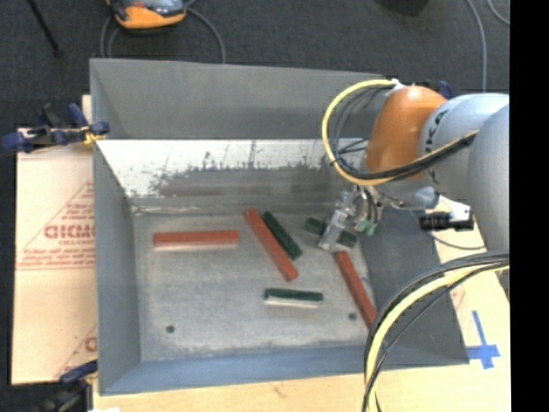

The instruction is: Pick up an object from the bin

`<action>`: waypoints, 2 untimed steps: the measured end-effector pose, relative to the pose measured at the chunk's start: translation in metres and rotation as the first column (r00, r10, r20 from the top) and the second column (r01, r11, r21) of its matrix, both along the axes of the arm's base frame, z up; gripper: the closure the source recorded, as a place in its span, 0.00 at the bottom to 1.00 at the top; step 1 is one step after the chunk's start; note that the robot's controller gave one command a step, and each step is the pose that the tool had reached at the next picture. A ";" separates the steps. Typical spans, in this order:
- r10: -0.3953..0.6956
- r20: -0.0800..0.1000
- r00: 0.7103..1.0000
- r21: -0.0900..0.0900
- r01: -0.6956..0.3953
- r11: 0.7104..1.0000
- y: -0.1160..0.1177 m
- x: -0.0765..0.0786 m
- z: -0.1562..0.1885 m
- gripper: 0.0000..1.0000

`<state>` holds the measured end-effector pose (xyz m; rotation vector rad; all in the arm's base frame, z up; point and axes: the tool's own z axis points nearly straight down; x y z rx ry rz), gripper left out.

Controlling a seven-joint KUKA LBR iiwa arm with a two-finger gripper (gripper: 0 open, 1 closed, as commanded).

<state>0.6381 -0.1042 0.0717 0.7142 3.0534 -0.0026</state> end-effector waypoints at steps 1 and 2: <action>0.001 0.000 1.000 0.000 -0.001 1.000 0.000 0.000 0.000 1.00; 0.126 0.007 0.992 -0.004 -0.126 0.992 -0.016 -0.001 0.188 1.00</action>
Offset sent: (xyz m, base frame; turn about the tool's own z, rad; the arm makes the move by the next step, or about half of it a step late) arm -0.0031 -0.0142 0.1822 -0.1264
